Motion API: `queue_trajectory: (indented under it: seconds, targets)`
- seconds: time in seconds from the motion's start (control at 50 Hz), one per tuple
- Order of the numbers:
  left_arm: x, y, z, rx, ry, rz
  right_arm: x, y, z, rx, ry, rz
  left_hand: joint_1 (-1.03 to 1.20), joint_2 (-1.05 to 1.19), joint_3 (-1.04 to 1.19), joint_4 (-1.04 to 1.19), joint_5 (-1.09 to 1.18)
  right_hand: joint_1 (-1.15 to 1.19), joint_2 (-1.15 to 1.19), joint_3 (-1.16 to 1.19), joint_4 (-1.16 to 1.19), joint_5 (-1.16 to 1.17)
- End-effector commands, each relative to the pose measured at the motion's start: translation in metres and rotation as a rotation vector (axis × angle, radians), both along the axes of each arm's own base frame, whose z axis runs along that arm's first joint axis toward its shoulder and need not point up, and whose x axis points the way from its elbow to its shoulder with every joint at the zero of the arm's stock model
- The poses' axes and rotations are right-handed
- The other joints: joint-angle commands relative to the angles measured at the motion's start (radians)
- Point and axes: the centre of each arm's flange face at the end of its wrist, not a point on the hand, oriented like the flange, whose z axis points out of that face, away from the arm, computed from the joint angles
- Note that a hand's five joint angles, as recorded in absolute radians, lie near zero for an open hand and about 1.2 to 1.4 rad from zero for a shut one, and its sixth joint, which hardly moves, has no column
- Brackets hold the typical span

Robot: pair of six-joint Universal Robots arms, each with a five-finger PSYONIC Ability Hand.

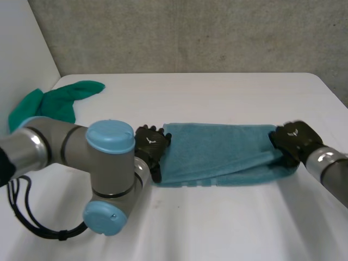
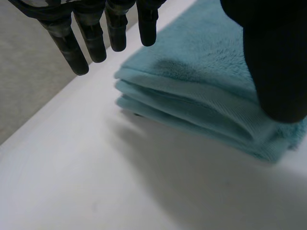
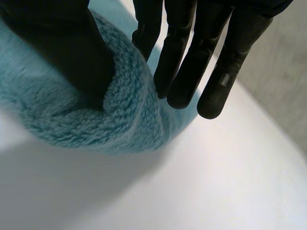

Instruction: Fold the laundry.

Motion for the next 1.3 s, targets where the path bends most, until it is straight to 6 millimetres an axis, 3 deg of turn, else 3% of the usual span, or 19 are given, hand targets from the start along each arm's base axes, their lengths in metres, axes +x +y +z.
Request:
queue_trajectory:
  seconds: [0.02, 0.12, 0.16, 0.22, 0.3, 0.36, 0.44, 0.46, 0.52, 0.56, 0.62, 0.68, 0.74, 0.82, 0.94, 1.02, 1.16, 1.3]
  targets:
    - [0.014, 0.008, 0.055, -0.058, 0.128, 0.09, 0.083, 0.031, 0.051, -0.259, 0.107, 0.23, 0.064, 0.049, 0.046, 0.053, 0.031, 0.447, 0.234, 0.215, 0.208, 0.239]
    - [0.031, 0.013, 0.088, -0.087, 0.201, 0.158, 0.143, 0.074, 0.058, -0.391, 0.173, 0.454, 0.038, 0.023, 0.019, 0.027, 0.004, 0.447, 0.234, 0.215, 0.208, 0.239]
    - [0.044, 0.011, 0.101, -0.111, 0.218, 0.213, 0.172, 0.103, 0.049, -0.419, 0.189, 0.58, 0.026, 0.011, 0.008, 0.015, -0.007, 0.447, 0.234, 0.215, 0.208, 0.239]
    - [0.056, 0.008, 0.111, -0.133, 0.229, 0.259, 0.2, 0.132, 0.032, -0.411, 0.183, 0.701, 0.012, -0.004, -0.007, 0.0, -0.022, 0.447, 0.234, 0.215, 0.208, 0.239]
    - [0.074, -0.001, 0.123, -0.165, 0.245, 0.326, 0.216, 0.144, 0.004, -0.361, 0.185, 0.762, 0.009, -0.007, -0.01, -0.003, -0.025, 0.447, 0.234, 0.215, 0.208, 0.239]
    - [0.085, -0.009, 0.127, -0.176, 0.252, 0.356, 0.218, 0.142, -0.003, -0.347, 0.186, 0.757, 0.009, -0.007, -0.01, -0.003, -0.025, 0.447, 0.234, 0.215, 0.208, 0.239]
    - [0.088, -0.014, 0.128, -0.186, 0.254, 0.366, 0.217, 0.136, 0.007, -0.281, 0.085, 0.689, 0.006, -0.009, -0.013, -0.006, -0.028, -0.647, -0.861, -0.88, -0.886, -0.855]
    - [0.087, -0.014, 0.128, -0.186, 0.256, 0.361, 0.215, 0.137, 0.016, -0.227, 0.004, 0.658, 0.003, -0.012, -0.016, -0.009, -0.031, -0.775, -0.988, -1.007, -1.013, -0.983]
    - [0.08, -0.015, 0.131, -0.188, 0.268, 0.315, 0.207, 0.127, 0.04, -0.155, -0.146, 0.579, 0.003, -0.012, -0.016, -0.009, -0.031, -0.775, -0.988, -1.007, -1.013, -0.983]
    - [0.071, -0.017, 0.128, -0.176, 0.277, 0.257, 0.188, 0.104, 0.063, -0.09, -0.291, 0.466, 0.003, -0.012, -0.016, -0.009, -0.031, -0.775, -0.988, -1.007, -1.013, -0.983]
    - [0.049, -0.014, 0.115, -0.128, 0.28, 0.152, 0.156, 0.077, 0.082, 0.025, -0.445, 0.321, 0.012, -0.004, -0.007, 0.0, -0.022, -0.775, -0.988, -1.007, -1.013, -0.983]
    - [0.031, -0.007, 0.107, -0.098, 0.287, 0.089, 0.131, 0.058, 0.086, 0.145, -0.537, 0.199, 0.012, -0.004, -0.007, 0.0, -0.022, -0.775, -0.988, -1.007, -1.013, -0.983]
    - [0.014, 0.001, 0.097, -0.067, 0.3, 0.046, 0.119, 0.048, 0.081, 0.214, -0.561, 0.136, 0.02, 0.005, 0.002, 0.009, -0.013, -0.775, -0.988, -1.007, -1.013, -0.983]
    - [0.0, 0.003, 0.072, 0.002, 0.293, 0.029, 0.116, 0.037, 0.056, 0.282, -0.513, 0.097, 0.02, 0.005, 0.002, 0.009, -0.013, -0.775, -0.988, -1.007, -1.013, -0.983]
    - [-0.002, 0.003, 0.027, 0.117, 0.209, 0.049, 0.123, 0.022, 0.016, 0.354, -0.444, 0.076, 0.026, 0.011, 0.008, 0.015, -0.008, -0.775, -0.988, -1.007, -1.013, -0.983]
    - [0.001, 0.005, 0.008, 0.181, 0.149, 0.064, 0.128, 0.019, -0.004, 0.385, -0.399, 0.076, 0.032, 0.017, 0.013, 0.021, -0.002, -0.775, -0.988, -1.007, -1.013, -0.983]
    - [0.006, 0.006, 0.003, 0.224, 0.107, 0.077, 0.126, 0.019, -0.016, 0.36, -0.268, 0.108, 0.032, 0.017, 0.014, 0.021, -0.002, -0.775, -0.988, -1.007, -1.013, -0.983]
    - [0.008, 0.003, 0.011, 0.215, 0.119, 0.081, 0.118, 0.02, -0.001, 0.307, -0.238, 0.102, 0.032, 0.017, 0.014, 0.021, -0.002, -0.775, -0.988, -1.007, -1.013, -0.983]
